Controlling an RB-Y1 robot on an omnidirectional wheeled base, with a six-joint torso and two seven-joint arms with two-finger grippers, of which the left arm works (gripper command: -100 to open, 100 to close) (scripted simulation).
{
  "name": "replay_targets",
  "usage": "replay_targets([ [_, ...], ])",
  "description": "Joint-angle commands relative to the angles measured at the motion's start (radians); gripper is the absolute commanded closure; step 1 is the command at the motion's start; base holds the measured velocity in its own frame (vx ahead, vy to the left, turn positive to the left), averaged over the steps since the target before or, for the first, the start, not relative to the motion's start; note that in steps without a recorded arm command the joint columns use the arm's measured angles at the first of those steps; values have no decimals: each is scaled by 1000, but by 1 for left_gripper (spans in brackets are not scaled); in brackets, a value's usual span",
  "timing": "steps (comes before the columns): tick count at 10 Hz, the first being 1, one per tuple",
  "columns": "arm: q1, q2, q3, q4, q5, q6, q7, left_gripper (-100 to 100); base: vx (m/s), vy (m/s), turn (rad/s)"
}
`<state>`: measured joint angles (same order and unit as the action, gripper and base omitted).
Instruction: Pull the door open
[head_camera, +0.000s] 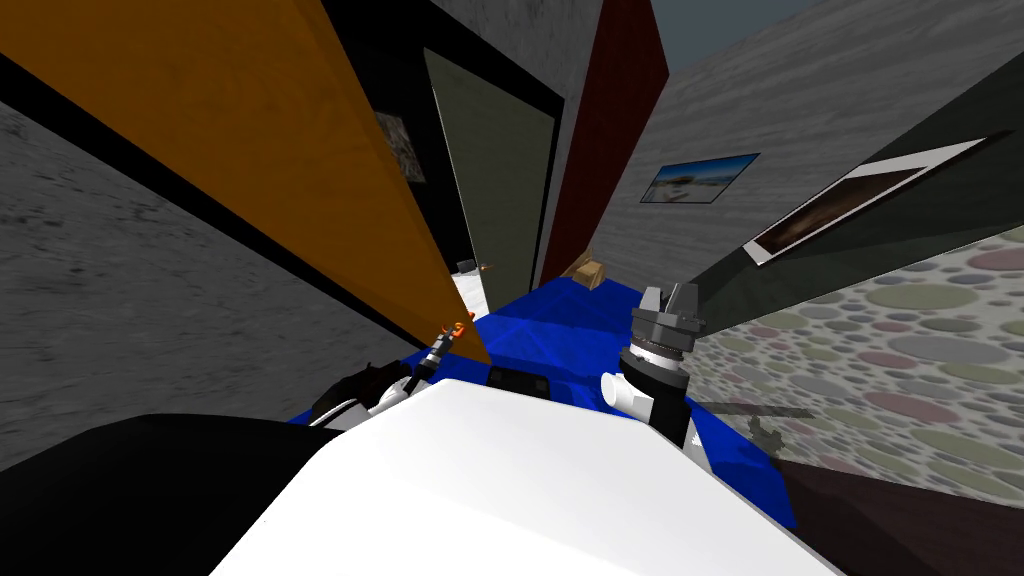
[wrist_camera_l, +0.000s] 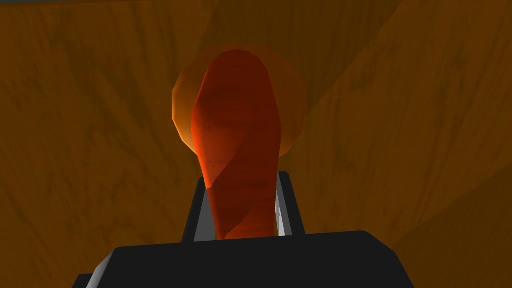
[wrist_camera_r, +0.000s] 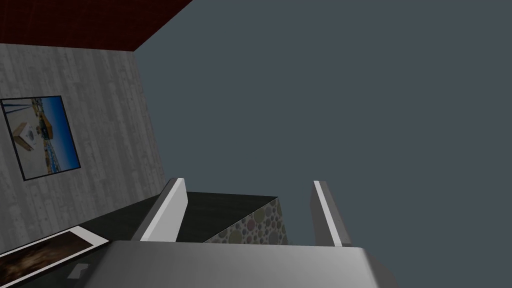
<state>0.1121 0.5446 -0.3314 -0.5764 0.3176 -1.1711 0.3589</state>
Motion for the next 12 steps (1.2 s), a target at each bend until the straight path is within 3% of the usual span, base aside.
replay_targets([
  [1,-16,-18,-4,29,-20,-16,11,100,-68,16,-20],
  [2,-20,-24,10,28,-38,-9,14,100,-58,11,-17],
  [3,-20,-24,10,28,-38,-9,14,100,-40,13,-14],
  [4,-29,-35,37,26,-73,3,21,100,-87,43,-51],
  [12,-62,-79,140,17,-208,52,46,100,-107,41,-49],
])
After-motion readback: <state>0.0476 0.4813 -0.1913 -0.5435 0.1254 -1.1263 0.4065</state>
